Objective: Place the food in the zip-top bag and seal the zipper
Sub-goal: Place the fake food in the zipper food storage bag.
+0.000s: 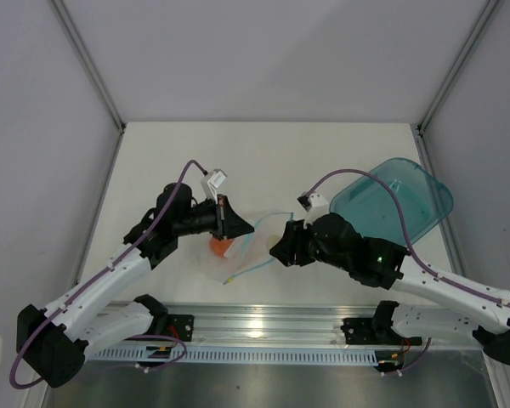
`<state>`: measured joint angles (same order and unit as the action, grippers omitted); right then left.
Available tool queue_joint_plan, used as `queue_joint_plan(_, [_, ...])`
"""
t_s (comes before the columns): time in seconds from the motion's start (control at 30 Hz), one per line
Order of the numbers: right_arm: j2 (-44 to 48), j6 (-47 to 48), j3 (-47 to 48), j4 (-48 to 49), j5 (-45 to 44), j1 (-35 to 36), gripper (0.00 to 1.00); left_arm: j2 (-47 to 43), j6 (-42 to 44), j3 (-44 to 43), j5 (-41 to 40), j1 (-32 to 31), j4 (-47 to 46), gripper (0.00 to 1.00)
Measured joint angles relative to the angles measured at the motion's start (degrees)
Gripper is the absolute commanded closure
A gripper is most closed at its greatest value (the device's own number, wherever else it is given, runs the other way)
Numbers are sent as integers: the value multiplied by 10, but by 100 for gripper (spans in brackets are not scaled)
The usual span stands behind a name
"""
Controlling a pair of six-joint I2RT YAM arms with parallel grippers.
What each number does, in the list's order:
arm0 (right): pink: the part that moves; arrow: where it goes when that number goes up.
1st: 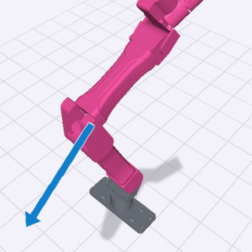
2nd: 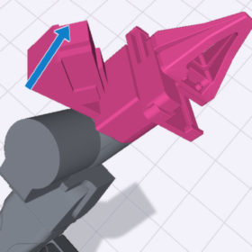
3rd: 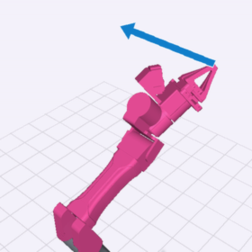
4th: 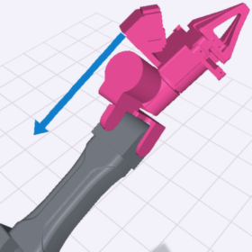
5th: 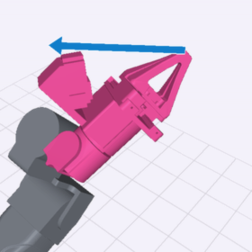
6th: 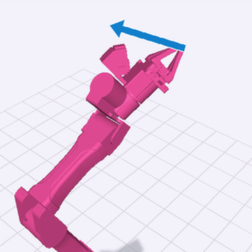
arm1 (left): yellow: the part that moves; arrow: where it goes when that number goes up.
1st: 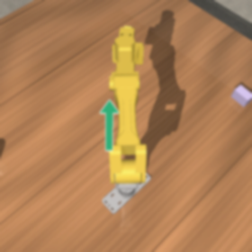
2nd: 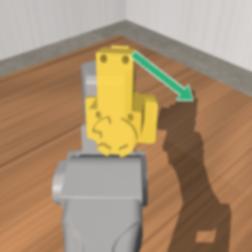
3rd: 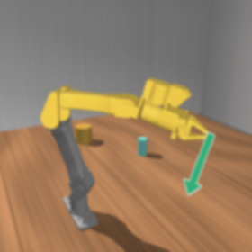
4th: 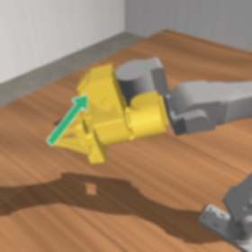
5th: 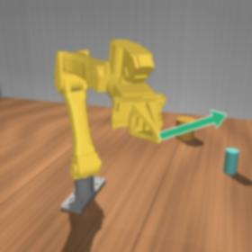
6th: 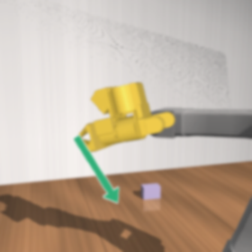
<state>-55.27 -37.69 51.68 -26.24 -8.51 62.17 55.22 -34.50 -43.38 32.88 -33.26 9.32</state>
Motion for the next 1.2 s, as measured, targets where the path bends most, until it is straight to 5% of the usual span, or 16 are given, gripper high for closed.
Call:
queue_joint_plan(0.3, [-22, -2, 22, 7, -22, 7, 53, -13, 0, 1, -4, 0, 13, 99])
queue_joint_plan(0.47, [-47, 0, 40, 8, -30, 7, 24, -13, -1, 1, -3, 0, 13, 100])
queue_joint_plan(0.57, [-64, 4, 54, 7, -35, 7, 15, -13, -2, 1, -3, 0, 13, 99])
queue_joint_plan(0.87, [-73, 13, 89, -7, -59, 7, 18, -17, -2, 1, -3, -1, 16, 99])
queue_joint_plan(1.2, [23, -16, 44, -35, -71, 7, 29, -18, -2, 1, -2, -1, 16, 99])
